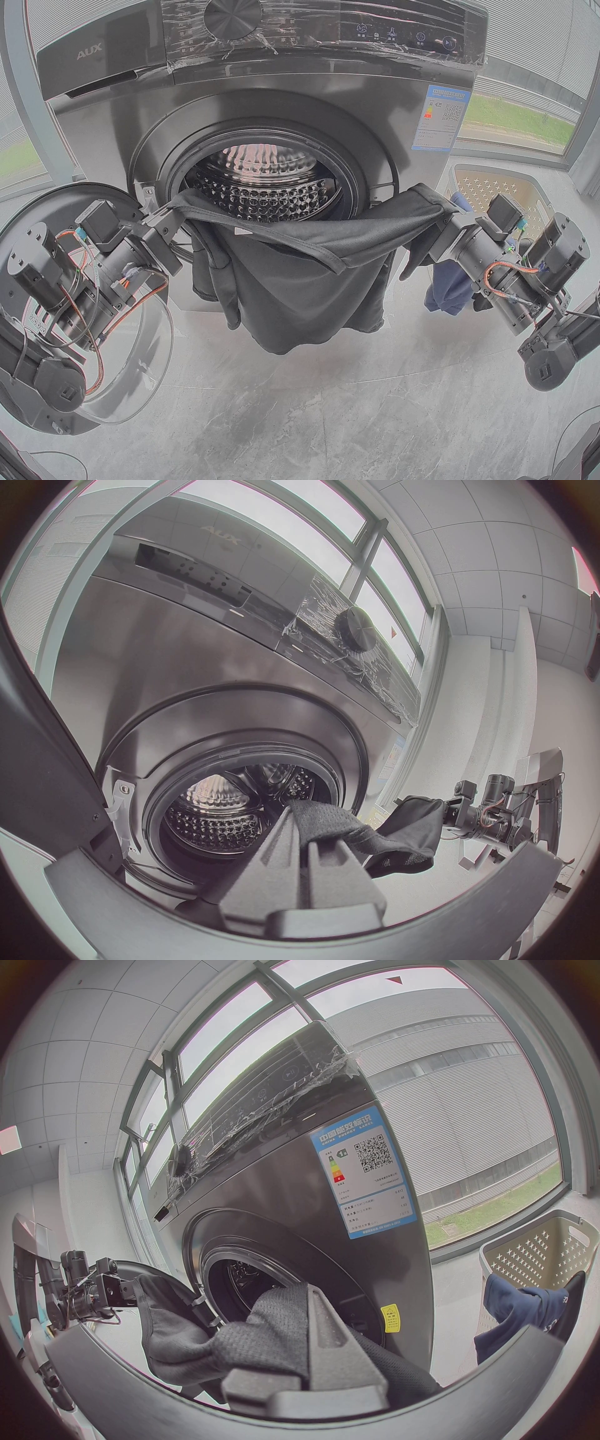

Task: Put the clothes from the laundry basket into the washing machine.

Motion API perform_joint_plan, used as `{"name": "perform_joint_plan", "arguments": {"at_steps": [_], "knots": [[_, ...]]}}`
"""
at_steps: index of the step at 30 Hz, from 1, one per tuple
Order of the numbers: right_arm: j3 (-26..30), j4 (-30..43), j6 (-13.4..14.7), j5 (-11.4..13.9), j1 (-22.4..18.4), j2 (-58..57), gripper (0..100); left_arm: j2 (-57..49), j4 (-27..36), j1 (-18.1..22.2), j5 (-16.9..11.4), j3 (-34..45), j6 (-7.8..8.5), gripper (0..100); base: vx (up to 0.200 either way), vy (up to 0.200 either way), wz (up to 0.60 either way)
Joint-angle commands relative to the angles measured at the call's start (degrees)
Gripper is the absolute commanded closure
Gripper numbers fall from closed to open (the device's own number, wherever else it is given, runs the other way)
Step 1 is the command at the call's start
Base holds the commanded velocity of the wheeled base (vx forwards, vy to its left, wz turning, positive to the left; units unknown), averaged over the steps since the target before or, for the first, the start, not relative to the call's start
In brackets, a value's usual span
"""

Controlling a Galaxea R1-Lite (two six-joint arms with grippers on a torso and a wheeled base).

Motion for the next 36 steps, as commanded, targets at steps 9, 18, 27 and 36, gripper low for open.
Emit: {"name": "perform_joint_plan", "arguments": {"at_steps": [9,18,27,36], "knots": [[1.54,-0.05,0.03,0.09,1.06,0.27,100,-0.40,-0.01,-3.43,-0.02,-0.75,0.27,100,0.000,0.000,0.00],[3.47,-0.05,-0.14,0.00,2.81,0.27,0,-0.40,-0.01,-3.87,-0.02,-1.46,1.24,100,0.000,0.000,0.00],[15.86,0.39,-3.83,2.37,8.53,4.84,0,1.19,0.16,-7.38,-0.10,-5.24,1.32,100,0.000,0.000,0.00],[18.06,0.21,-5.07,3.87,11.96,15.30,0,2.86,0.08,-7.82,0.51,-5.50,1.41,100,0.000,0.000,0.00]]}}
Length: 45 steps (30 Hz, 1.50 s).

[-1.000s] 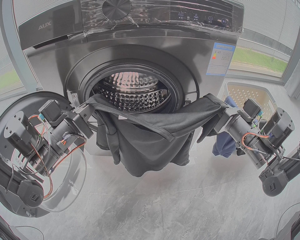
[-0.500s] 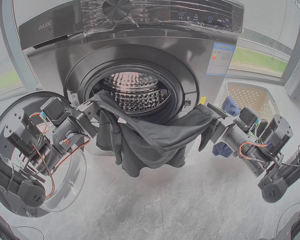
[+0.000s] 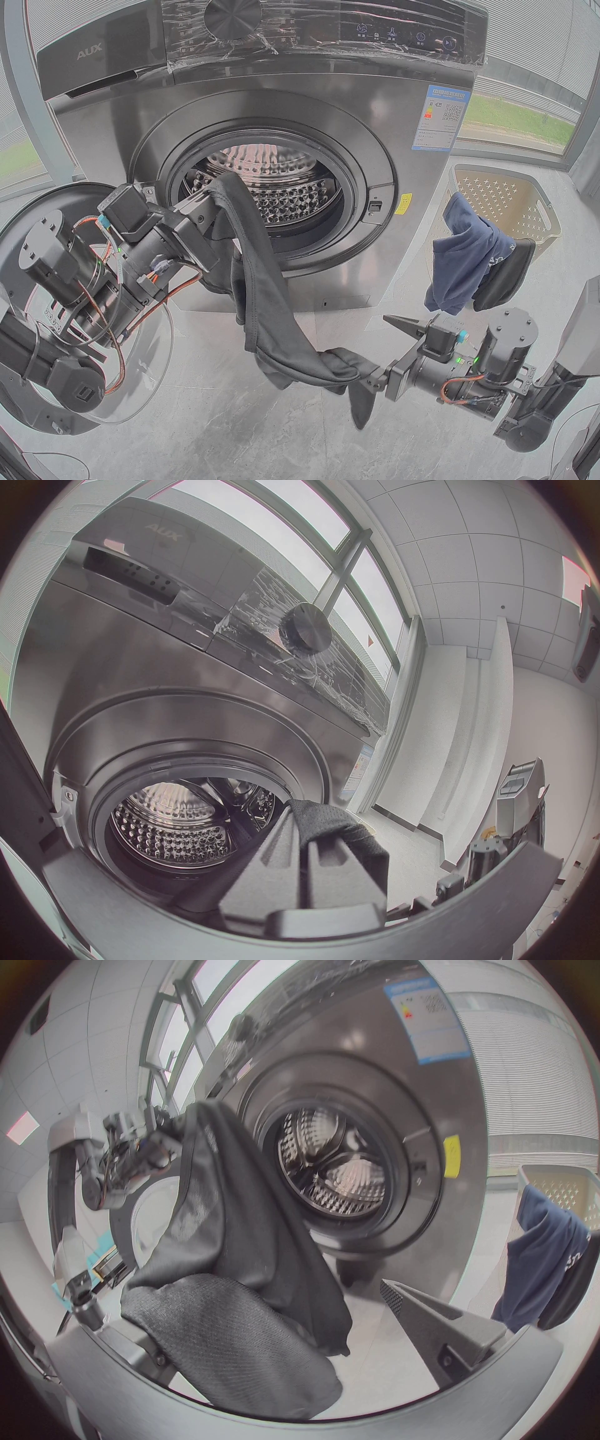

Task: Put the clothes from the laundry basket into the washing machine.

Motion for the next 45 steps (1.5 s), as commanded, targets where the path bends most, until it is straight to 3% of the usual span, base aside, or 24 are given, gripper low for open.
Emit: {"name": "perform_joint_plan", "arguments": {"at_steps": [1,10,20,33,45], "knots": [[1.29,-0.40,-0.14,0.41,1.47,8.40,0,0.83,-0.06,-0.41,0.27,-0.09,0.01,100,0.000,0.000,0.00],[2.52,-0.49,0.48,0.67,3.49,13.85,0,0.47,-0.06,-0.32,0.36,-0.17,-0.08,100,0.000,0.000,0.00],[0.24,-0.58,0.65,0.32,5.08,15.78,0,-0.14,-0.06,-0.41,0.44,-0.44,-0.08,100,0.000,0.000,0.00],[-25.07,-0.05,0.57,0.14,4.28,21.85,0,-3.39,0.03,-2.87,-0.17,-0.61,-0.17,100,0.000,0.000,0.00],[-39.22,0.21,-0.49,0.58,0.50,28.18,0,-4.62,-0.06,-3.31,-0.52,-0.35,-0.25,100,0.000,0.000,0.00]]}}
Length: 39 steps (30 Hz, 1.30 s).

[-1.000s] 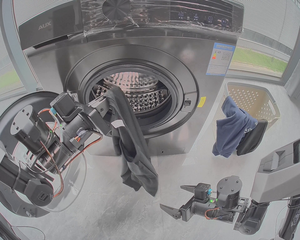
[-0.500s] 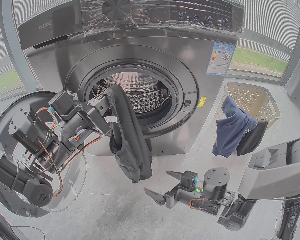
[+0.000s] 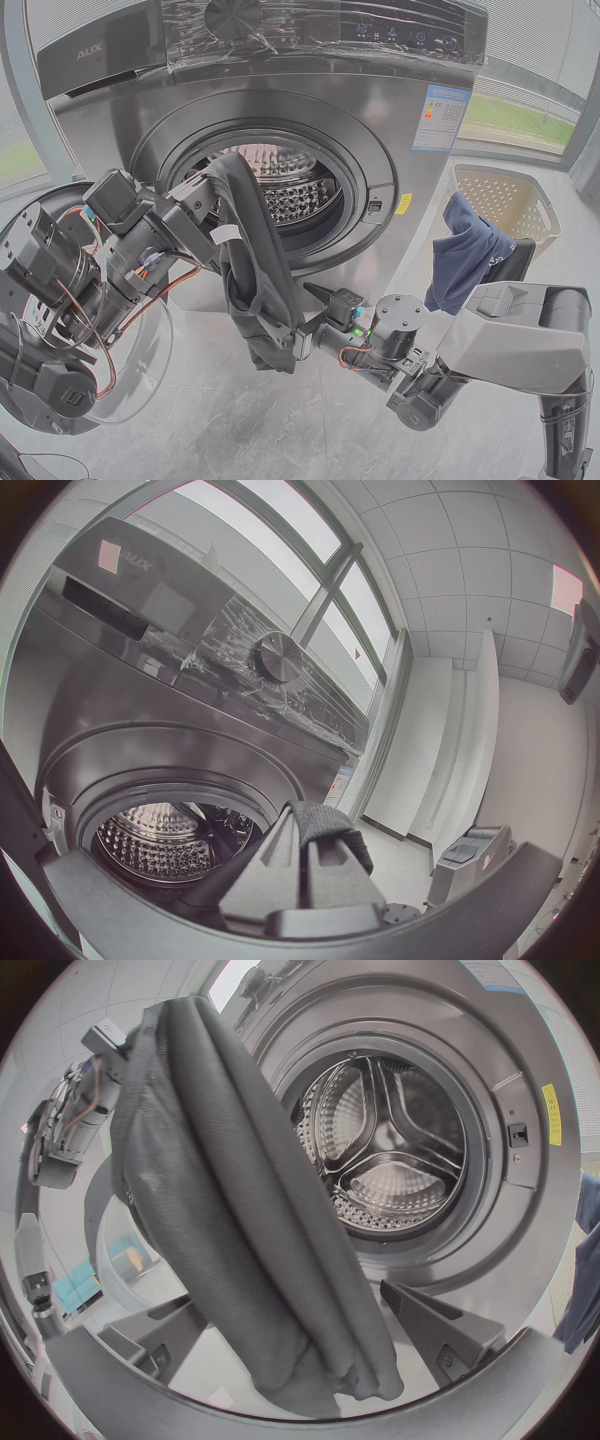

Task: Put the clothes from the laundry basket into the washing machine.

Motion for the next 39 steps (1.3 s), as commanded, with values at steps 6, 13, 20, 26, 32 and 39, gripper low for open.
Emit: {"name": "perform_joint_plan", "arguments": {"at_steps": [6,13,20,26,32,39], "knots": [[-9.61,0.49,-0.31,0.57,-3.02,6.42,0,-1.29,-0.06,-1.13,-0.15,0.31,-0.10,100,0.000,0.000,0.00],[-14.18,0.58,-0.22,1.19,-2.67,9.32,0,-1.55,-0.06,-1.13,-0.15,0.22,-0.10,100,0.000,0.000,0.00],[-15.68,0.58,-0.22,1.27,-2.93,10.90,0,-1.99,0.03,-1.13,-0.06,0.05,-0.27,100,0.000,0.000,0.00],[-14.97,0.49,-0.13,1.19,-3.20,10.02,100,-1.37,0.03,-0.25,0.12,-0.04,-0.27,100,0.000,0.000,0.00],[-9.61,0.23,-0.22,0.92,-5.66,5.10,100,-1.20,0.21,2.65,-0.32,0.40,-0.27,100,0.000,0.000,0.00],[-9.00,1.90,-0.22,-0.66,-8.12,-1.14,100,0.03,5.30,7.13,-0.41,1.72,-0.10,100,0.000,0.000,0.00]]}}
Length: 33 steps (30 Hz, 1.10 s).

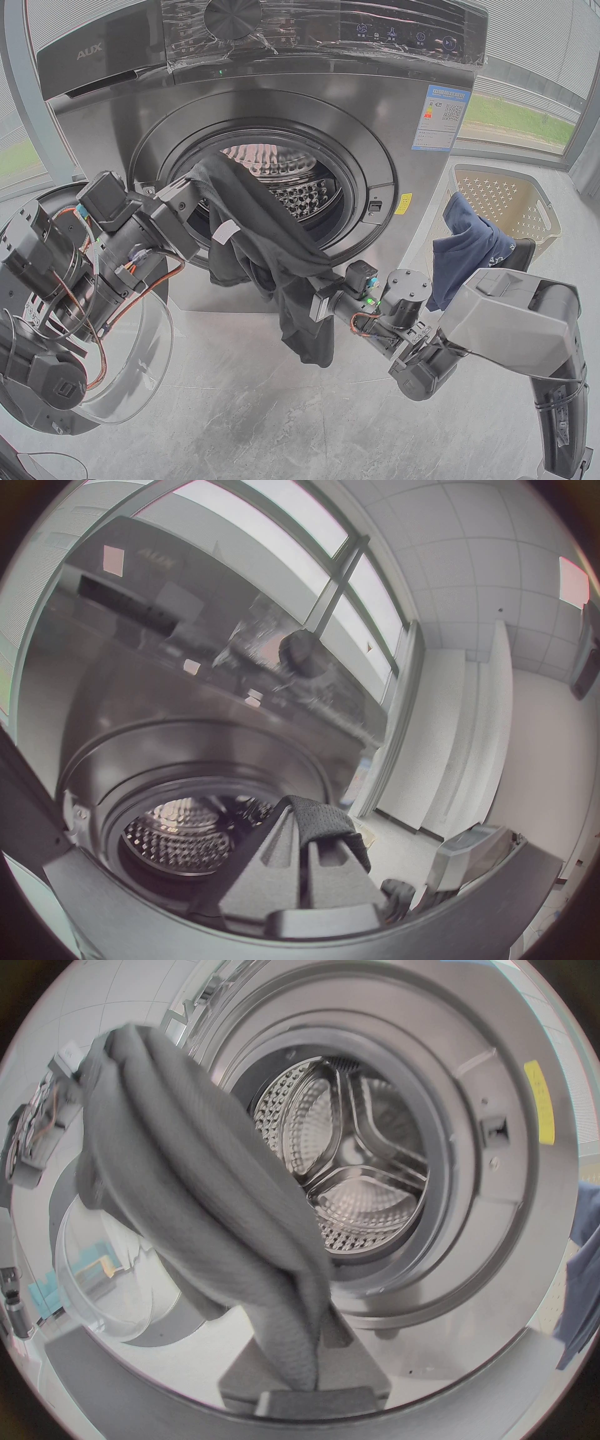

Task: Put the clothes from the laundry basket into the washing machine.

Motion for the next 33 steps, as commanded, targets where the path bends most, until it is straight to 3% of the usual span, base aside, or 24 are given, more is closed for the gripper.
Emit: {"name": "perform_joint_plan", "arguments": {"at_steps": [1,14,15,18,20,21,29,32,33], "knots": [[0.60,1.20,0.09,-0.79,-1.37,-6.04,100,1.54,2.97,3.75,-0.14,1.73,0.10,100,0.000,0.000,0.00],[0.69,1.29,0.17,-0.88,2.59,-10.17,100,12.88,1.74,4.45,-0.76,7.62,0.54,100,0.000,0.000,0.00],[0.69,1.29,0.17,-0.79,2.59,-10.26,100,13.59,1.39,4.45,-0.76,8.06,0.89,100,0.000,0.000,0.00],[0.69,1.29,0.17,-0.79,2.76,-10.26,100,16.40,-0.63,4.54,-1.28,8.77,4.58,100,0.000,0.000,0.00],[0.60,1.20,0.17,-0.71,2.85,-10.26,100,17.36,-2.74,4.89,-1.99,8.85,6.16,100,0.000,0.000,0.00],[0.60,1.02,0.17,-0.62,2.85,-10.26,100,17.54,-3.01,5.07,-2.07,8.94,6.52,0,0.000,0.000,0.00],[-0.37,0.93,0.09,-0.44,2.06,-10.35,100,17.72,-2.83,4.19,-2.34,12.55,6.60,0,0.000,0.000,0.00],[-1.16,1.02,0.09,-0.44,1.89,-10.43,100,19.12,-2.92,3.05,-3.48,14.92,7.04,0,0.000,0.000,0.00],[-1.60,1.20,0.09,-0.44,1.89,-10.52,100,20.00,-2.92,2.78,-3.92,16.32,8.19,0,0.000,0.000,0.00]]}}
